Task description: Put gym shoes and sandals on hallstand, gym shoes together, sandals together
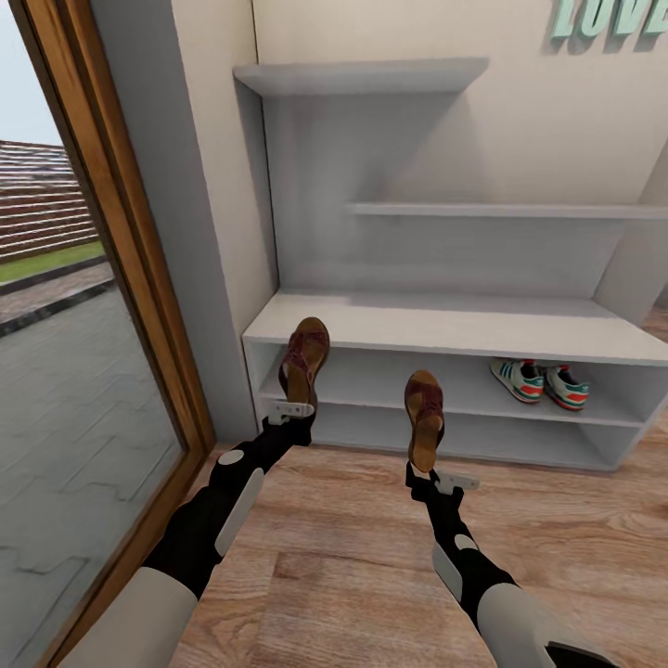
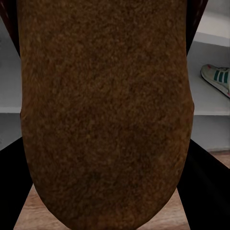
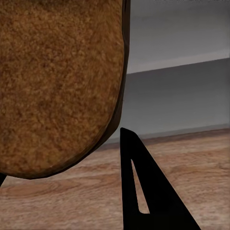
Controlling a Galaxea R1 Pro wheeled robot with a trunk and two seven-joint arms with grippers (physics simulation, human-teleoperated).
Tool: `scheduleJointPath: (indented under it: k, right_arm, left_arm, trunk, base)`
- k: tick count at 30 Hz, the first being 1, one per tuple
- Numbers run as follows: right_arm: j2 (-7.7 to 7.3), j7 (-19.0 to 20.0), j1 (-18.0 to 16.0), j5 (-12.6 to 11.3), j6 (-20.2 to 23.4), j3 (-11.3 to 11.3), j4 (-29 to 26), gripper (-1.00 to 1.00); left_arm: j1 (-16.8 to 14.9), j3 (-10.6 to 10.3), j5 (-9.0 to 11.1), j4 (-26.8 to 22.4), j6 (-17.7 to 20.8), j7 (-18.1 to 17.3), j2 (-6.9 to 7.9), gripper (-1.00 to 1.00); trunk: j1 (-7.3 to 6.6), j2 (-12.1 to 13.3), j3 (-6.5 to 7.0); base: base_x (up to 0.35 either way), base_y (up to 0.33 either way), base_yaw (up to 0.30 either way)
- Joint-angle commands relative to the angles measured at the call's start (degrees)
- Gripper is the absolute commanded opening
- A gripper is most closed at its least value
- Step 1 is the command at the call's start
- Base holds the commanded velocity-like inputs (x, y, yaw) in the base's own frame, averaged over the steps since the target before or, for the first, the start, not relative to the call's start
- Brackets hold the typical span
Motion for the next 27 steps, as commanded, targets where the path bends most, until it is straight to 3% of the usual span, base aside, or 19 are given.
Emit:
scheduleJointPath:
  k: [1, 27]
  right_arm:
    - [0.03, 0.04, -0.04, 0.18, -0.17, -0.24, 0.00, -1.00]
    - [0.08, -0.10, -0.04, 0.18, -0.17, -0.20, 0.11, -1.00]
  left_arm:
    - [-0.02, 0.04, 0.44, -0.06, 0.36, -0.08, -0.01, -1.00]
    - [-0.02, 0.04, 0.44, -0.06, 0.29, -0.08, -0.09, -1.00]
  trunk:
    - [-0.01, -0.02, -0.05]
    - [-0.01, -0.02, -0.05]
  base:
    - [0.000, 0.002, 0.000]
    - [0.000, -0.016, 0.000]
